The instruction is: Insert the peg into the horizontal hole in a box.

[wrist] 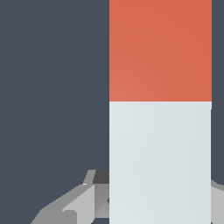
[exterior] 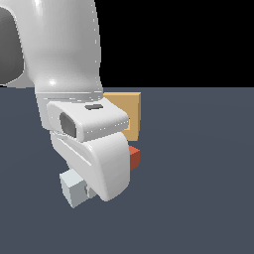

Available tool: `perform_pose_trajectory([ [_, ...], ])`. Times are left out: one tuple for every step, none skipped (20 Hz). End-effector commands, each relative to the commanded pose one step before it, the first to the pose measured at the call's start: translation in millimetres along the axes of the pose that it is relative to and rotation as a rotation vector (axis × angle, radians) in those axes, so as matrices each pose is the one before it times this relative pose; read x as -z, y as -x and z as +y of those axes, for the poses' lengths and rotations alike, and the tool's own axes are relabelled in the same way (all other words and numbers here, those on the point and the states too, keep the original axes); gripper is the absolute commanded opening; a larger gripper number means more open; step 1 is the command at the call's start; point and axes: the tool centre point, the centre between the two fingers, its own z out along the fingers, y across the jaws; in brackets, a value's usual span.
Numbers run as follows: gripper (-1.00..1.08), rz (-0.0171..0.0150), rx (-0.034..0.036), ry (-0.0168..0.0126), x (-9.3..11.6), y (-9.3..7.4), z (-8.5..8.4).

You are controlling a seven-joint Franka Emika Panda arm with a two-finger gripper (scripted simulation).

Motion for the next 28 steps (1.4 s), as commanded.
perform_pose_trajectory([
  [-1.00,0.00152,0.09865,0.00297,6.37,-19.89,-1.67],
  [-1.00,-0.00004,0.04481,0.00011,2.26,-8.66,-0.97],
  [-1.00,-0.00001,0.04727,0.00010,2.38,-9.14,-1.06],
  [-1.00,0.00002,0.04717,0.00008,2.36,-9.14,-1.08],
  [-1.00,0.00005,0.04507,0.00005,2.25,-8.74,-1.06],
  [-1.00,0.00008,0.04262,0.00002,2.12,-8.27,-1.03],
  [-1.00,0.00010,0.03970,0.00000,1.96,-7.71,-0.99],
  [-1.00,0.00011,0.03674,-0.00001,1.81,-7.14,-0.92],
  [-1.00,0.00011,0.03386,-0.00002,1.66,-6.59,-0.85],
  [-1.00,0.00012,0.03103,-0.00004,1.52,-6.04,-0.82],
  [-1.00,0.00014,0.02818,-0.00007,1.37,-5.49,-0.79],
  [-1.00,0.00015,0.02544,-0.00008,1.23,-4.96,-0.76],
  [-1.00,0.00015,0.02282,-0.00008,1.10,-4.45,-0.69],
  [-1.00,0.00013,0.02017,-0.00008,0.97,-3.94,-0.62],
  [-1.00,0.00012,0.01750,-0.00007,0.84,-3.42,-0.54],
  [-1.00,0.00011,0.01478,-0.00007,0.70,-2.88,-0.46],
  [-1.00,0.00010,0.01208,-0.00007,0.57,-2.36,-0.40],
  [-1.00,0.00009,0.00937,-0.00007,0.44,-1.83,-0.34],
  [-1.00,0.00009,0.00666,-0.00007,0.31,-1.30,-0.29],
  [-1.00,0.00009,0.00397,-0.00007,0.17,-0.78,-0.24],
  [-1.00,0.00008,0.00119,-0.00007,0.04,-0.22,-0.18],
  [-1.00,0.00008,-0.00138,-0.00008,-0.09,0.26,-0.14],
  [-1.00,0.00003,-0.00120,-0.00003,-0.07,0.22,-0.04],
  [-1.00,0.00000,0.00000,0.00000,0.00,0.00,0.00],
  [-1.00,0.00000,0.00000,0.00000,0.00,0.00,0.00],
  [-1.00,0.00000,0.00000,0.00000,0.00,0.00,0.00],
  [-1.00,-0.00054,-0.00020,-0.00287,-1.35,0.17,-0.98],
  [-1.00,0.00027,0.00097,0.00238,1.43,0.33,0.92],
])
